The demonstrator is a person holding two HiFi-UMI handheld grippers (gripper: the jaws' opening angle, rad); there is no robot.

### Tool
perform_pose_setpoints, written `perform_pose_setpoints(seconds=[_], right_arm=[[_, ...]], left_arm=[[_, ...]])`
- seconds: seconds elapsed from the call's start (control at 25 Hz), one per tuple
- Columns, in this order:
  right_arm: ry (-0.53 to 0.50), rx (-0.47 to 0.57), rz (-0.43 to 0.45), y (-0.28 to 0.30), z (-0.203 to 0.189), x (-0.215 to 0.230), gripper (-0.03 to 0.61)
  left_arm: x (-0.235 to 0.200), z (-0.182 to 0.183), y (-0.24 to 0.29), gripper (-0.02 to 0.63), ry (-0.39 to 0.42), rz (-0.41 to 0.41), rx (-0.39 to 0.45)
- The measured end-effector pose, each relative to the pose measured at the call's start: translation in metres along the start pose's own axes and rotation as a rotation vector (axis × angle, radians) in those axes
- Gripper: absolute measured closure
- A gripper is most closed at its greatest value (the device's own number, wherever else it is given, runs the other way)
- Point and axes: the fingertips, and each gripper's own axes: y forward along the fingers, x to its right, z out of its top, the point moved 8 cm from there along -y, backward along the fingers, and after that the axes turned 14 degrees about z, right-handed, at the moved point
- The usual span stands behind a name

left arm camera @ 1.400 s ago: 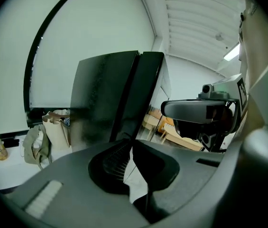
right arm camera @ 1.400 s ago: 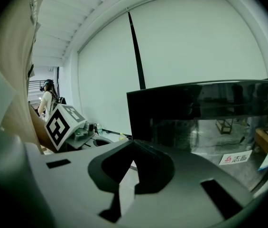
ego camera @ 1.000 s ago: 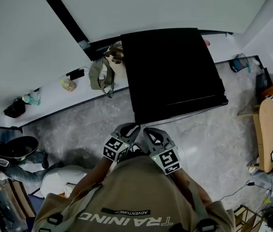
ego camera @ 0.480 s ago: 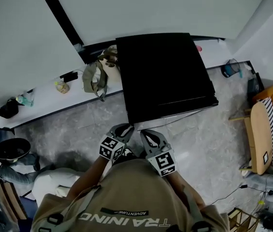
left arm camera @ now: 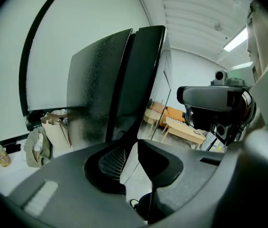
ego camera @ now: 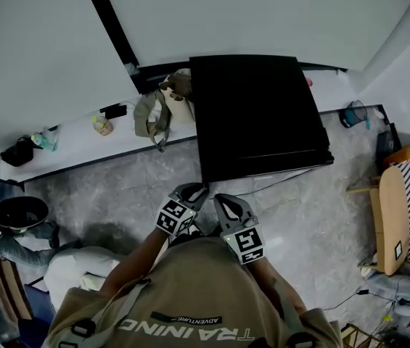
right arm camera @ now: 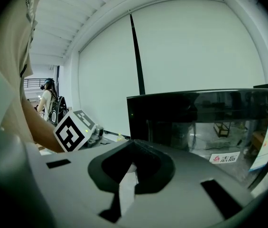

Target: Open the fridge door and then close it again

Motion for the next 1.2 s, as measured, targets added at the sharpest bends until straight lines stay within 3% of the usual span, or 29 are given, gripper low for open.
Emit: perform_pose_setpoints(seconds=[0.28,0.76,0.96,1.2], right_arm=[[0.003,-0.012,0.016,0.001,-0.005,-0.013,0.583],[0.013,-0.027,-0.002,-0.019,-0.02,-0.041,0.583],[0.02,-0.046,0.001,-0.027,-0.025,-0.045,0.583],[0.006,-0.032,-0.019,-0.034,-0.02,-0.042,0.583]], left_arm=[[0.003,0.003,-0.001,0.541,0.02,0.004,-0.027],[0.009,-0.004,-0.004,0.558,0.024,0.093,0.027],[0.029,-0.012,-0.02,0.561,0.074,0.038,0.016],[0.052,-0.024,-0.033,0.56,0.039,0.067,0.021]])
